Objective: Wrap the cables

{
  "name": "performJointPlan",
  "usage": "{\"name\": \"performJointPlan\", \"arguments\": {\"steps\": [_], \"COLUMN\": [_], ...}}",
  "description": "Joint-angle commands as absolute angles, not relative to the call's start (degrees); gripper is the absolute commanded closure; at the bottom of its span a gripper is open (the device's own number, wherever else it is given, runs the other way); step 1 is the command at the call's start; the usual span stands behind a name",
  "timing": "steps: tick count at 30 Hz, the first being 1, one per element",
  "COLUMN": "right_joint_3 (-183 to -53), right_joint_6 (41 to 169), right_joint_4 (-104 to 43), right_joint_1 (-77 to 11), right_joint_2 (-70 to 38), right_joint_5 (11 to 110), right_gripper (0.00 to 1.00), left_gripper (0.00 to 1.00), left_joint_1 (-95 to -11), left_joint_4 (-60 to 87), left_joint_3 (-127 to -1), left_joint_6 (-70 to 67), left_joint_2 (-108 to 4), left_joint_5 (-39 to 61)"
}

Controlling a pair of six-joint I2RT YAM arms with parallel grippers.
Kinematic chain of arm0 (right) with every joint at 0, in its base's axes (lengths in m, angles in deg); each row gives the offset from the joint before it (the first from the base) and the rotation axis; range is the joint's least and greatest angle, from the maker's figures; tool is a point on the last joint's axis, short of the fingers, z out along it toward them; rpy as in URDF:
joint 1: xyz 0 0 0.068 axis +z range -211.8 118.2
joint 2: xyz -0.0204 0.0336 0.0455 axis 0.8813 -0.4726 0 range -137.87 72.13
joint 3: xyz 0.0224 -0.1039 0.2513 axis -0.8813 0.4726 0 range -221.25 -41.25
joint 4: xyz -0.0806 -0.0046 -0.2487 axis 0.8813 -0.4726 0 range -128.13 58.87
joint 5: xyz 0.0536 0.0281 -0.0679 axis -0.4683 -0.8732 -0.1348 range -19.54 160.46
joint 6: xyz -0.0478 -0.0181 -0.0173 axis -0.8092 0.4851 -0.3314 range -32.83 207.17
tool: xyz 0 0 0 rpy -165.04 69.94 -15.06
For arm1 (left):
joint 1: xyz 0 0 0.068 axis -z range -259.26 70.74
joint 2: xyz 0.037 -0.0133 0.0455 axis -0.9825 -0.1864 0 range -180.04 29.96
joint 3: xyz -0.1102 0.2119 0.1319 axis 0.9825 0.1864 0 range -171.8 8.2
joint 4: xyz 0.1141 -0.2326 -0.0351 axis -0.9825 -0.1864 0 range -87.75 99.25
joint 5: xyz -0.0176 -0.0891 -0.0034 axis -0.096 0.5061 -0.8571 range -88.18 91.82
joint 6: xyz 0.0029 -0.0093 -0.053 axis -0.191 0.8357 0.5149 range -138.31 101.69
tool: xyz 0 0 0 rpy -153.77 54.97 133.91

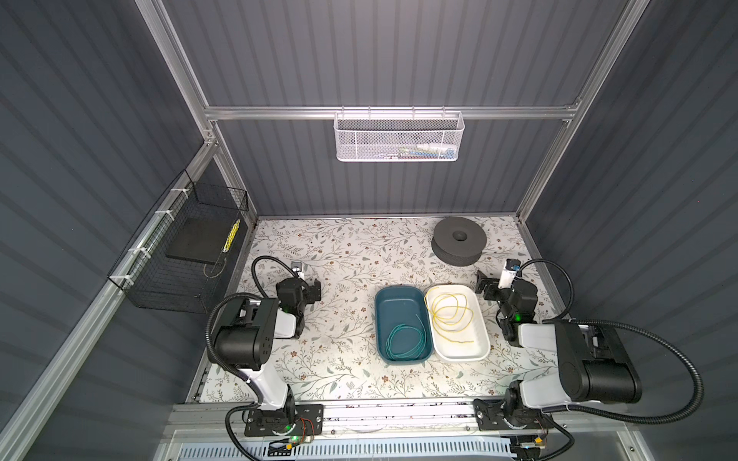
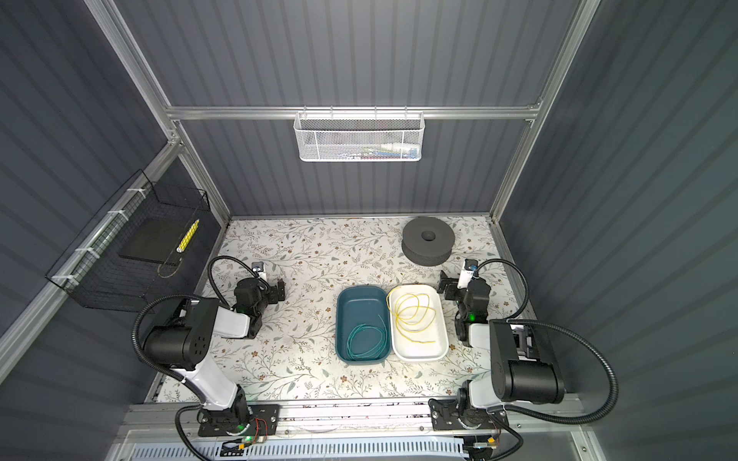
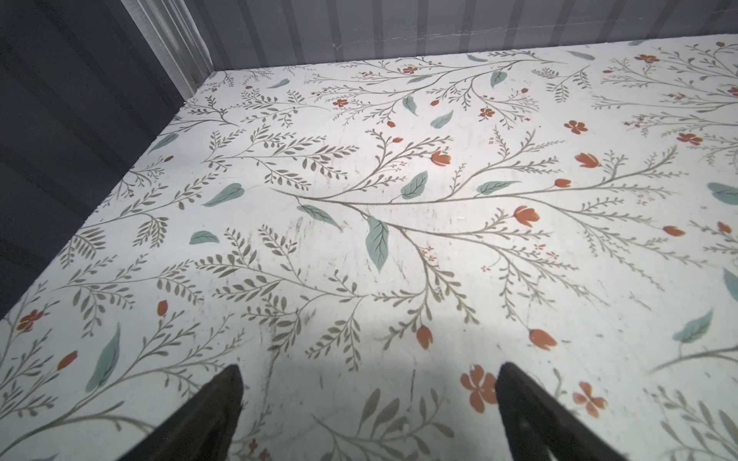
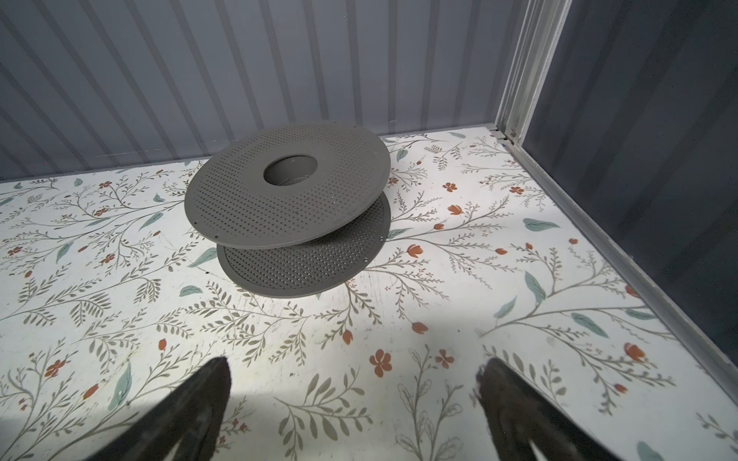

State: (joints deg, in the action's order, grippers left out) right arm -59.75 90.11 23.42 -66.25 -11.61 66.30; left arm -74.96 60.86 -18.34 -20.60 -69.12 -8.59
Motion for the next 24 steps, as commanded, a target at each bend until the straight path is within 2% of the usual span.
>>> {"name": "performJointPlan", "arguments": {"steps": [1, 15, 17, 20, 24], "right_joint_3": [-59.97, -60.05, -60.35, -60.59, -65.88], "right_joint_6": [89.63, 89.78, 89.9, 88.65, 86.78], "right_joint_4": [24.15, 24.0, 23.58, 21.18, 5.44], "right_joint_1": [-66.02, -66.1, -66.18, -65.46, -62.24], "right_joint_2": [-11.19, -11.34, -11.24, -8.73, -0.43], "right_joint_5": [66.12, 65.9, 66.32, 65.5, 69.88], "right_gripper": [0.01, 0.01, 0.01, 0.01, 0.01], "left_gripper": [0.0, 0.01, 0.0, 0.01, 0.01], "left_joint_1": [-74.86, -74.95, -74.9, -74.86, -74.86], "left_joint_4": [61.19, 61.57, 54.82, 43.73, 39.4], "left_joint_3": [-19.02, -19.06, -21.27, -25.23, -25.59], "left_joint_6": [-19.89, -19.66, -18.6, -19.8, -17.51], "left_joint_2": [-68.47, -68.24, -64.98, -59.19, -48.33], "left_joint_5": [-8.37, -9.59, -11.83, -9.23, -8.56]}}
